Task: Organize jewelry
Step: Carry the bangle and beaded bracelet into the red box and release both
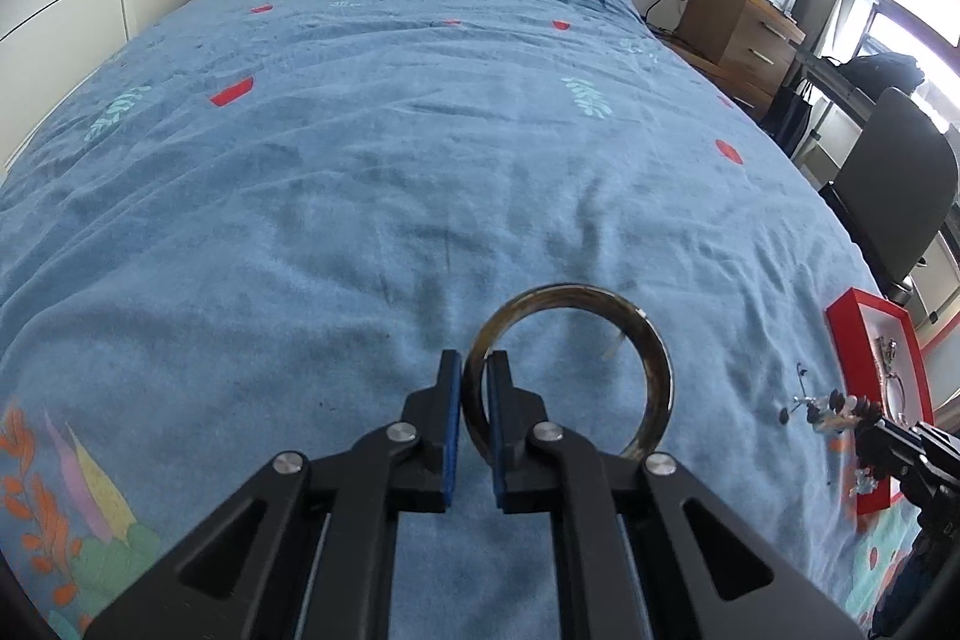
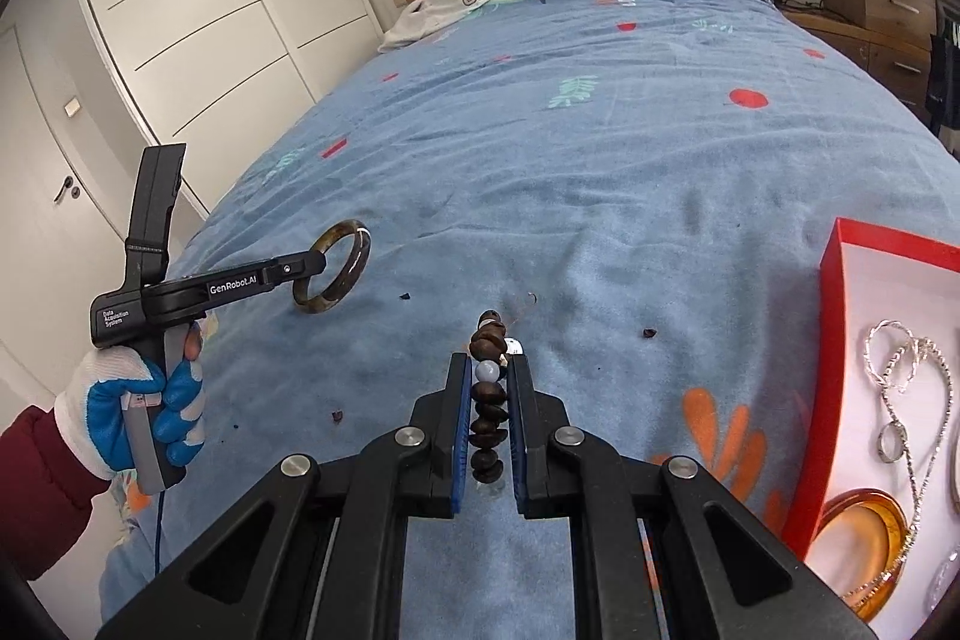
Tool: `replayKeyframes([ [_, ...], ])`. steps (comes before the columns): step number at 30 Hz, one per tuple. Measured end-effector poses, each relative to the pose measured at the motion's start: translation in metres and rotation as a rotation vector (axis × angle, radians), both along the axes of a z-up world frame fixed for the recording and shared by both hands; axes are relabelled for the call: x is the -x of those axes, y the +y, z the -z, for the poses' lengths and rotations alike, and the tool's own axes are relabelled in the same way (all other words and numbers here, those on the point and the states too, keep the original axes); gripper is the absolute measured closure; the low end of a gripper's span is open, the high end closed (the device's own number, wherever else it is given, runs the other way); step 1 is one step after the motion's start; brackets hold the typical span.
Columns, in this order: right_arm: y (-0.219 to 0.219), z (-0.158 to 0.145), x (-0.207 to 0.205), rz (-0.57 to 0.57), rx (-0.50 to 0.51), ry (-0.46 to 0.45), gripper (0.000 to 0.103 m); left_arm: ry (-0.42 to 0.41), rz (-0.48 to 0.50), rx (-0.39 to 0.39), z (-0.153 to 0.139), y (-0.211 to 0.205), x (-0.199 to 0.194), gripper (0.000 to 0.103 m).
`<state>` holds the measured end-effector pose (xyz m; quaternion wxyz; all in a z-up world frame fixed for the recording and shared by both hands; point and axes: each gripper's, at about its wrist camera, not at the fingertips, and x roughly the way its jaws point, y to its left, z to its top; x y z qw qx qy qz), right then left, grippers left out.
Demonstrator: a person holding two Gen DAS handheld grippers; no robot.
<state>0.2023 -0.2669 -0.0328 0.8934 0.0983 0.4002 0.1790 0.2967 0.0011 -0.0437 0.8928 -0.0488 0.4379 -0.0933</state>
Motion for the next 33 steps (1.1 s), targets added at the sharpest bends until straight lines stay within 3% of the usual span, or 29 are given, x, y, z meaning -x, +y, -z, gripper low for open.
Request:
replayKeyframes([
  [8,-0.030,-0.037,0.032,0.070,0.012,-0.064,0.092,-0.032,0.059,0.019,-0.034,-0.025,0.033,0.096],
  [18,-0.099,-0.072,0.075,0.193,0.044,-0.129,0.091,-0.059,0.200,0.069,-0.066,-0.111,0.060,0.095],
  [25,-0.156,-0.067,0.100,0.283,0.041,-0.124,0.091,-0.053,0.322,0.104,-0.072,-0.196,0.071,0.095],
  [33,-0.209,-0.037,0.103,0.366,0.032,-0.073,0.091,-0.012,0.426,0.088,-0.053,-0.283,0.069,0.095],
])
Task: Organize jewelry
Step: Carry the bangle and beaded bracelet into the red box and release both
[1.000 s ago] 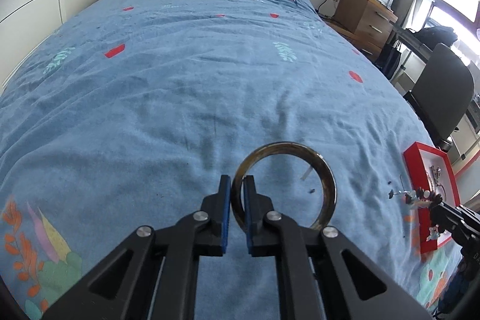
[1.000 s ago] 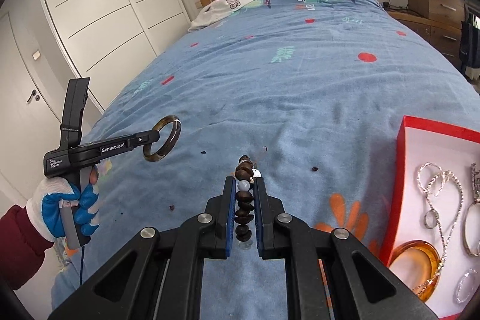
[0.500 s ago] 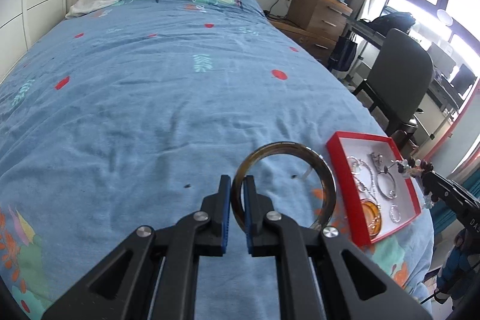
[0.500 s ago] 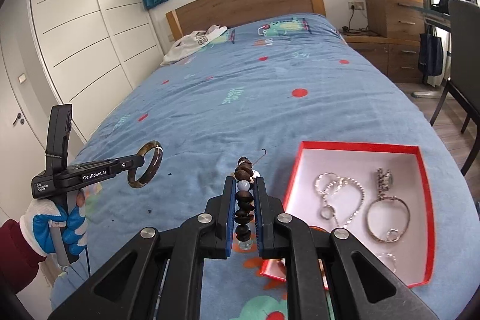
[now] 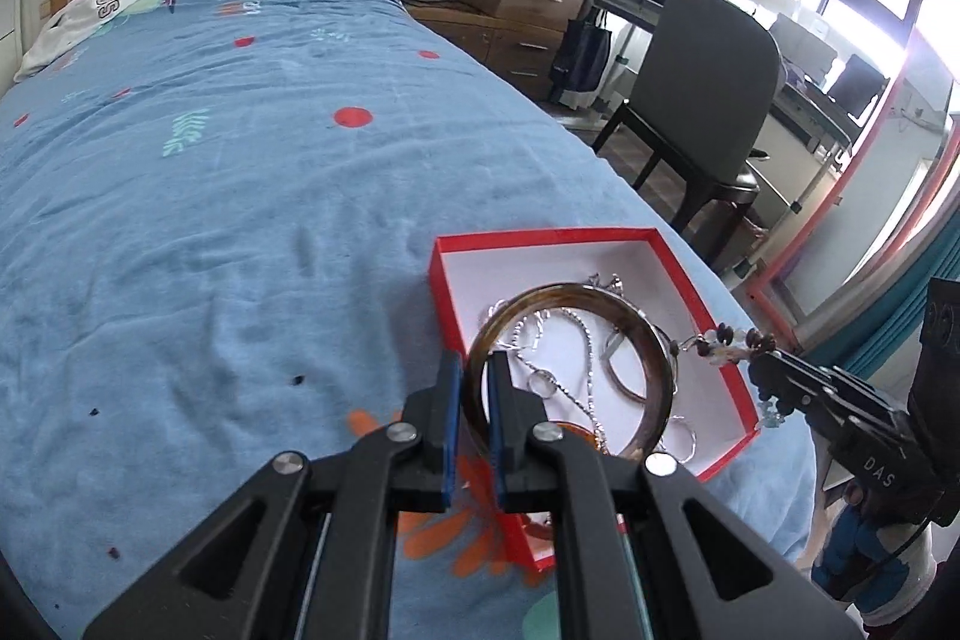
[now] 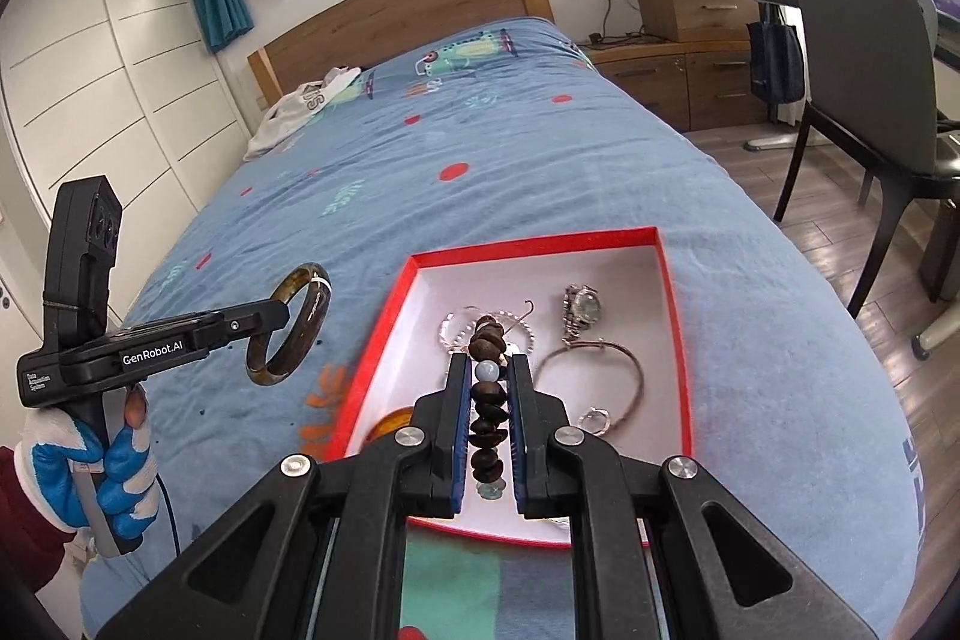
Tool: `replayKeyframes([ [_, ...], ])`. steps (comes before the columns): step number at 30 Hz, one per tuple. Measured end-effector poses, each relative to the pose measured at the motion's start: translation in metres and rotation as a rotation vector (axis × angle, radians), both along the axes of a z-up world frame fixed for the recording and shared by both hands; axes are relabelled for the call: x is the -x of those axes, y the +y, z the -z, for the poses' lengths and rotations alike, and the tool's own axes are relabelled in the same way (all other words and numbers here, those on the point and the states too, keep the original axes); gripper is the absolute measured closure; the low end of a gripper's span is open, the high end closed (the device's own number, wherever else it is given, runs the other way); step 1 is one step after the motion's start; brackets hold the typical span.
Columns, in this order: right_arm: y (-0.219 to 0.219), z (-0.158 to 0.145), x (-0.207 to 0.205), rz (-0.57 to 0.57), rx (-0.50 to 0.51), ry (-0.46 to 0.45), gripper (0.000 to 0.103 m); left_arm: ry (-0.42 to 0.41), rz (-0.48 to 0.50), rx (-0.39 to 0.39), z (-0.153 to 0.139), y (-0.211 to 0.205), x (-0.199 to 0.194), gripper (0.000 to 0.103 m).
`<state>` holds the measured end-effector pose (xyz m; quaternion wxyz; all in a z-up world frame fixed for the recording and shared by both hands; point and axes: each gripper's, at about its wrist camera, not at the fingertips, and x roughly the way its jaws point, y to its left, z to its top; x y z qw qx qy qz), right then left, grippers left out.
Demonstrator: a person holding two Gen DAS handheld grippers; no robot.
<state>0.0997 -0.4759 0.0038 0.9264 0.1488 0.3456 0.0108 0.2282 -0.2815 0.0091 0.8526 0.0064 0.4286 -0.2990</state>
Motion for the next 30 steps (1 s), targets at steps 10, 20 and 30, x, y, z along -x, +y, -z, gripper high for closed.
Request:
replayKeyframes([
  [10,-0.026,0.041,-0.011,0.018,-0.004,0.068,0.091,0.012,0.079,-0.095,0.034,-0.055,0.002,0.095],
  [20,-0.028,0.064,-0.013,0.015,0.007,0.129,0.091,0.029,0.088,-0.166,0.060,-0.067,-0.002,0.095],
  [30,-0.023,0.063,-0.016,0.013,0.051,0.144,0.091,0.049,0.052,-0.177,0.068,-0.070,-0.008,0.094],
])
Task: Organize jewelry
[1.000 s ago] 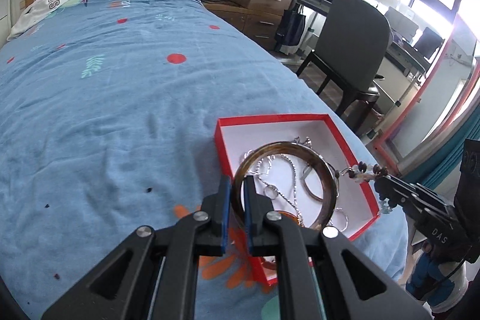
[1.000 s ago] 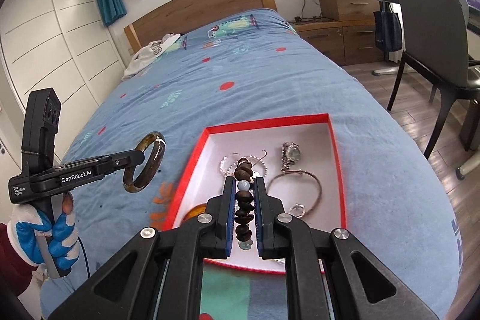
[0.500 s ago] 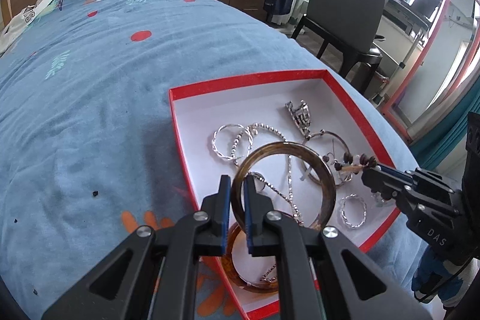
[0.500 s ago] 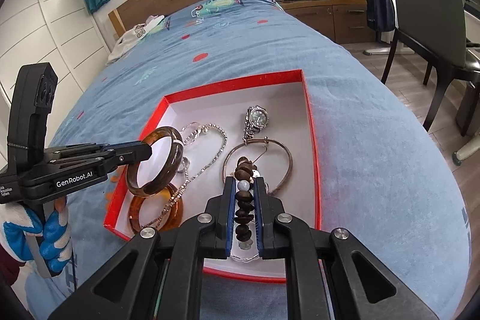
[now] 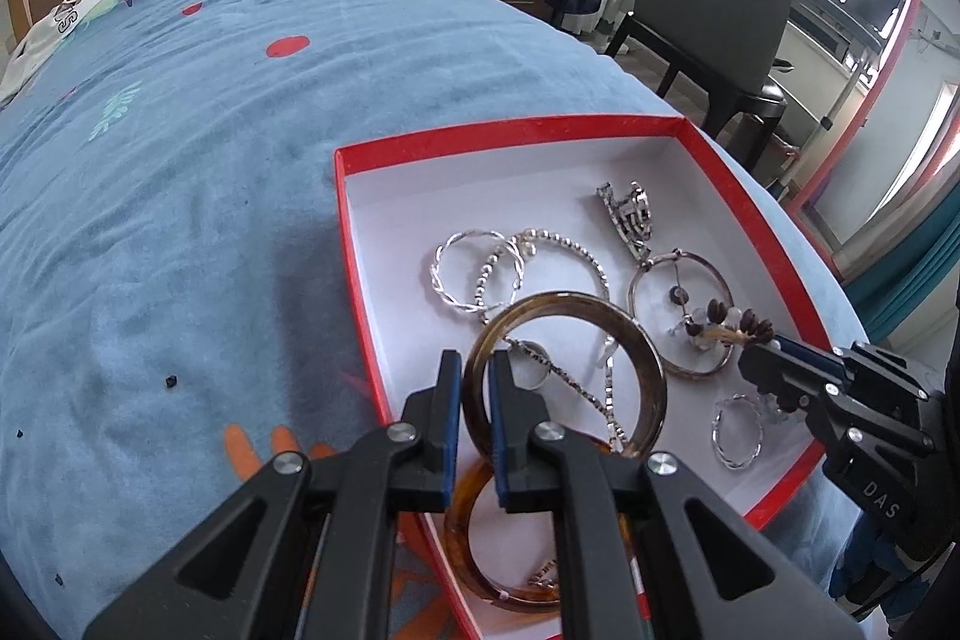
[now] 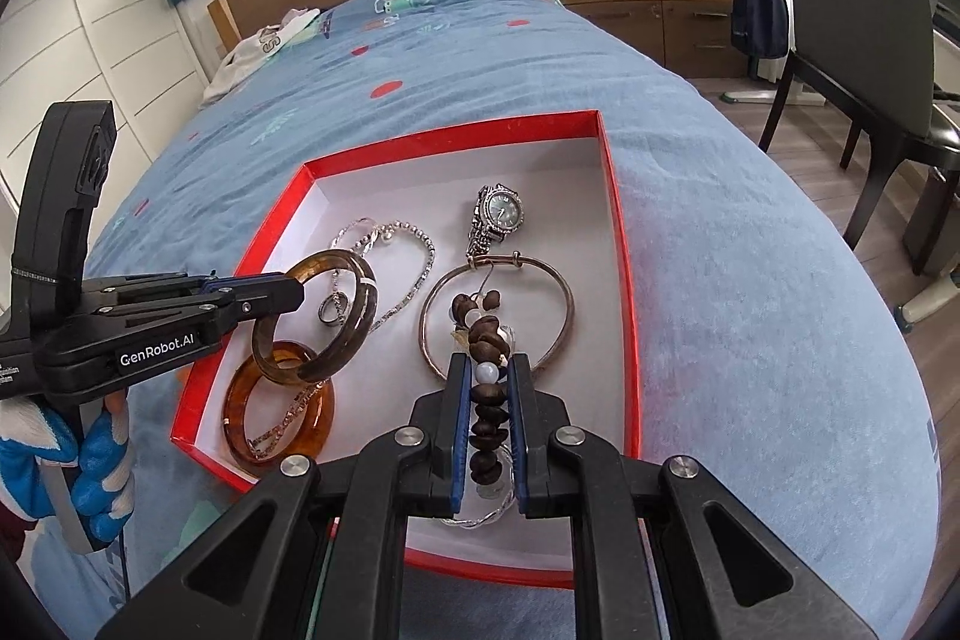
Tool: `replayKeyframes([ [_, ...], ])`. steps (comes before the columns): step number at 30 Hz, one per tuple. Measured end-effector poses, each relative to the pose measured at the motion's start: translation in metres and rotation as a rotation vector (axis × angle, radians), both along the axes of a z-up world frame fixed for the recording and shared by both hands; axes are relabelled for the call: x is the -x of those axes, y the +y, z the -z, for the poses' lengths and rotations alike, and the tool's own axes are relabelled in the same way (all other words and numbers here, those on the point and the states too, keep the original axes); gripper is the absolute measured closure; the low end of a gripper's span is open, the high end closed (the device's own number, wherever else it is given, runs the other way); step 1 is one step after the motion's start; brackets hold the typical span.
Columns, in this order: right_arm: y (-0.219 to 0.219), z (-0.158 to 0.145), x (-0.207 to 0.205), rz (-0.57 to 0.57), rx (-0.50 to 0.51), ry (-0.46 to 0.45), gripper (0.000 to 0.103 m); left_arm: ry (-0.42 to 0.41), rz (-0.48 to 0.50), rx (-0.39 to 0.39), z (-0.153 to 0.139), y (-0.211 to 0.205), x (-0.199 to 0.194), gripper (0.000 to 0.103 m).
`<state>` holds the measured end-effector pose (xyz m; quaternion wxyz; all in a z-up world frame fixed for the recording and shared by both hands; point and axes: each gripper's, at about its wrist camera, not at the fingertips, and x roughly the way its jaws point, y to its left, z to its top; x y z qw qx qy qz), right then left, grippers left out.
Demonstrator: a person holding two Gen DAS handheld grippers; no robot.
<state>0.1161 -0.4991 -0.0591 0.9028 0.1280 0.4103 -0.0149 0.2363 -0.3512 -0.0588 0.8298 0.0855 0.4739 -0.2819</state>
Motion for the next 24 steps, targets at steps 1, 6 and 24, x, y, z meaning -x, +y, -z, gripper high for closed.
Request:
replayKeyframes([
  [1,0.000,0.000,0.000,0.003,0.004,0.004,0.091,0.000,-0.005,0.000,0.000,0.000,0.000,0.094],
  [6,0.002,-0.003,0.003,0.012,0.022,0.024,0.083,0.017,-0.023,0.022,-0.002,0.005,0.003,0.093],
  [24,0.042,-0.052,0.042,0.032,0.026,-0.036,0.058,-0.025,-0.128,0.110,-0.060,0.084,0.071,0.067],
])
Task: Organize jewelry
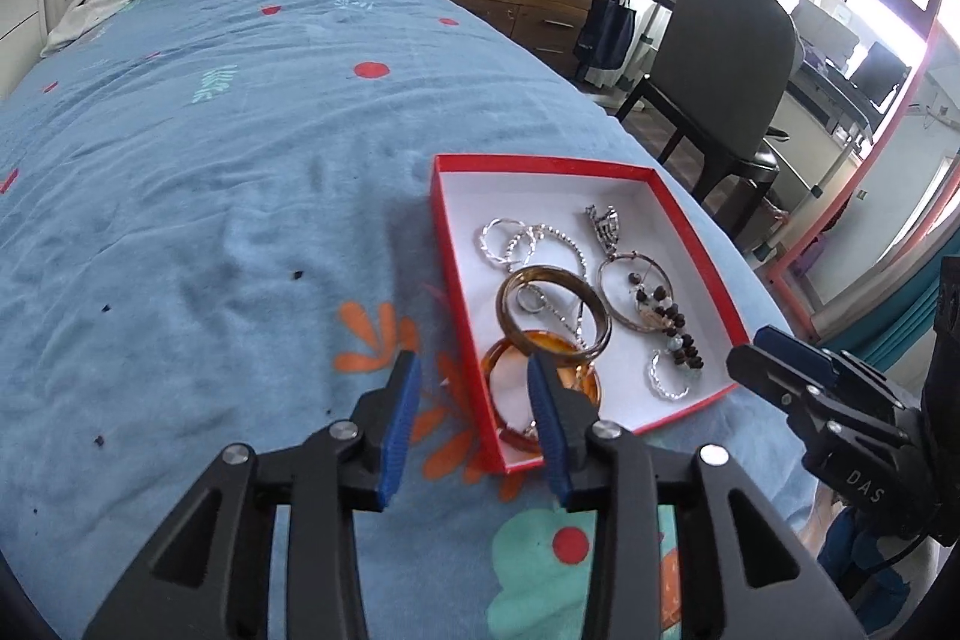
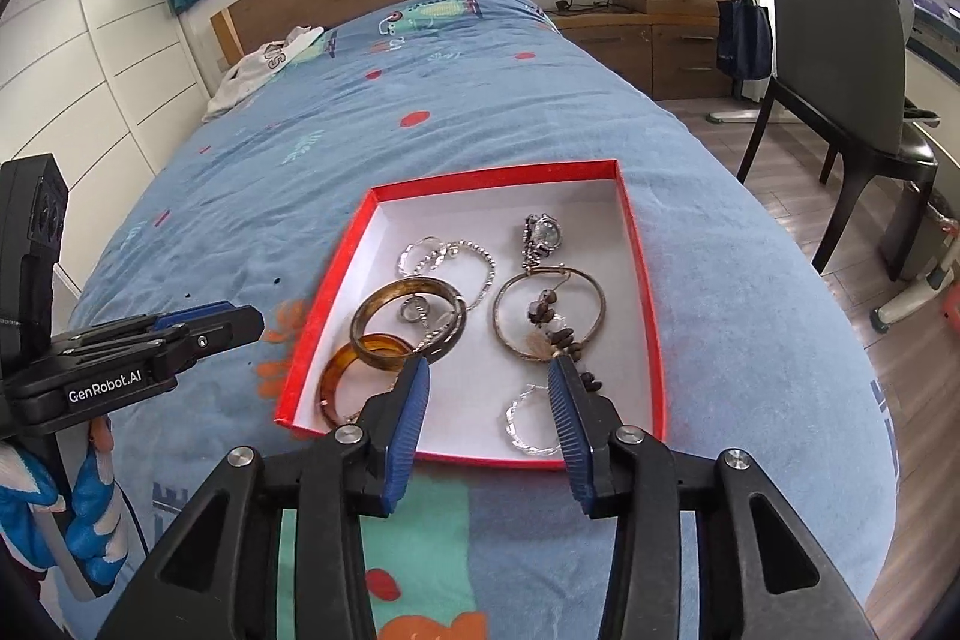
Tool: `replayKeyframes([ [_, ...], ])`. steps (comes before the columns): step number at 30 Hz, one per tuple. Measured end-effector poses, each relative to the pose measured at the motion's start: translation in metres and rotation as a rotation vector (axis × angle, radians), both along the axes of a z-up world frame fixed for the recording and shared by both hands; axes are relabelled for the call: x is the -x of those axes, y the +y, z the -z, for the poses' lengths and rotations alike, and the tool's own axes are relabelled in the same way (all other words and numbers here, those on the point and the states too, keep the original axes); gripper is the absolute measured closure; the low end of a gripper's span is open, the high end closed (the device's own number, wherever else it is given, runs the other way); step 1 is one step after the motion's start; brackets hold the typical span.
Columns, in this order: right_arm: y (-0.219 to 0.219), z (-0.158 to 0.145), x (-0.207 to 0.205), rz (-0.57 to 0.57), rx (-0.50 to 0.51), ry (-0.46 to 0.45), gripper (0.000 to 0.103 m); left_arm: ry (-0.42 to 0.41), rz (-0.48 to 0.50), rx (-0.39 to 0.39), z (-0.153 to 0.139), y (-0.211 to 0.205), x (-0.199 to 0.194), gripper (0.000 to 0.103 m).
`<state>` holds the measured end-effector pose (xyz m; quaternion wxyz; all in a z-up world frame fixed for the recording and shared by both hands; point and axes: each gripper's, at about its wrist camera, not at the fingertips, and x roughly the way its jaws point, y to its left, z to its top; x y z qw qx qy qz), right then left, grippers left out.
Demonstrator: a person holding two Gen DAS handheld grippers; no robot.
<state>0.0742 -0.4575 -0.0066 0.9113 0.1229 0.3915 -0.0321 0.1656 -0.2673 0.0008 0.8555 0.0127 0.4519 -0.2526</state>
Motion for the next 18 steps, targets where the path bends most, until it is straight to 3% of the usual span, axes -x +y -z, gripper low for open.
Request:
replayKeyframes([
  [10,0.054,-0.024,0.028,-0.030,-0.017,-0.025,0.045,-0.048,-0.176,-0.054,-0.022,0.085,0.055,0.065],
  [13,0.071,-0.030,0.036,-0.044,-0.010,-0.029,0.039,-0.077,-0.229,-0.076,-0.031,0.108,0.074,0.054],
  [18,0.096,-0.037,0.051,-0.071,0.005,-0.035,0.026,-0.090,-0.291,-0.080,-0.040,0.142,0.097,0.050],
])
